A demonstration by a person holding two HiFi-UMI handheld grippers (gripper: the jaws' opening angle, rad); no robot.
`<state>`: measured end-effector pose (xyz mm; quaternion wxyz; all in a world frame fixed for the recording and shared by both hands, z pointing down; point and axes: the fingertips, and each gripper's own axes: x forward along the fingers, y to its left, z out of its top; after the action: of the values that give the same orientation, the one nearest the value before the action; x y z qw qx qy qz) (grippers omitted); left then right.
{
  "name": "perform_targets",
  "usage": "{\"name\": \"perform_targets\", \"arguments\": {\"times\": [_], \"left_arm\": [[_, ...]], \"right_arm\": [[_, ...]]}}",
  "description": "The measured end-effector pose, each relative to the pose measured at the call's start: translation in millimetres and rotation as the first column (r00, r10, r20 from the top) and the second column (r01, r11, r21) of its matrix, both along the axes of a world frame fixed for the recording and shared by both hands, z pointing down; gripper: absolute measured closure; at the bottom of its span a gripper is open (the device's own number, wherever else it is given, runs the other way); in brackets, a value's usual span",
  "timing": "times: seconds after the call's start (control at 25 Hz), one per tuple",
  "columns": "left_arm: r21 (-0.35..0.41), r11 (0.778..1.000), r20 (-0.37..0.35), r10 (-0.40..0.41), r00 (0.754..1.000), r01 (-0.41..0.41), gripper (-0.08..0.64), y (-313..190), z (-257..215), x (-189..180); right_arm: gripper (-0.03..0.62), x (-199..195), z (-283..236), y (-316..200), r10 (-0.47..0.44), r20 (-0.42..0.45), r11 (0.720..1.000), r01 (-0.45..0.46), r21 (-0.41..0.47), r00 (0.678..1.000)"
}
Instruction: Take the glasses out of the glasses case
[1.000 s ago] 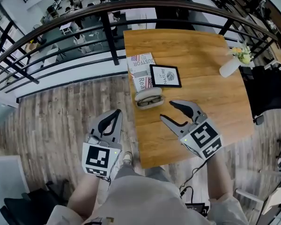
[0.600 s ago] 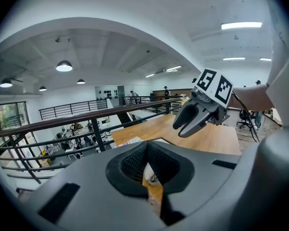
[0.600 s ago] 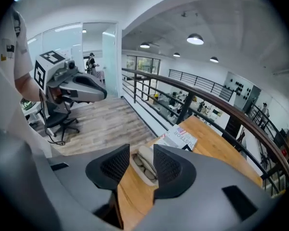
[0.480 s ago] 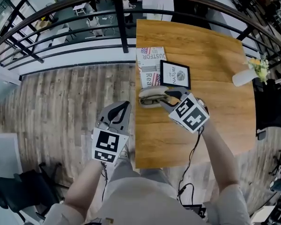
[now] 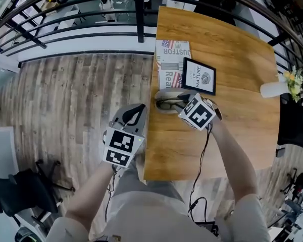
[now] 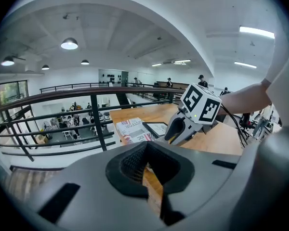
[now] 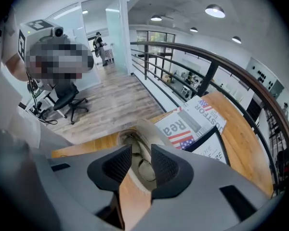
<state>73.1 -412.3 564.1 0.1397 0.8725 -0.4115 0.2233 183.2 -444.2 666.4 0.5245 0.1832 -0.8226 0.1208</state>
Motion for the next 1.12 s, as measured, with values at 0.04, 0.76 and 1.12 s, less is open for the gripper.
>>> {"name": "perform_targets", "arguments": {"times": [0.04,0.76,1.12], "left_arm": [[-0.011,1.000,-0.001,0.001,1.000,-0.001,0.546,-2.0,6.5,0.3],[-0.147,0.989,-0.046,-0.019,0.999,0.012,0.546,-2.2,58.0,-17.3],[-0.152,0.988,-0.045,-0.029,0.999,0.022,0.545,0.3,60.0,-24.1]], "right_arm": [[0.445,-2.1,8.5,-1.5,-0.003,-0.009,1.000,0.003,-0.012,1.000],[0.476,-7.6,92.7,-19.5,-0.103,-0.241,0.992,0.117,0.046,0.965],[0.531,-4.0,81.8,-18.6,-0.081,-0.240,0.990,0.106,0.092,0.967]]}}
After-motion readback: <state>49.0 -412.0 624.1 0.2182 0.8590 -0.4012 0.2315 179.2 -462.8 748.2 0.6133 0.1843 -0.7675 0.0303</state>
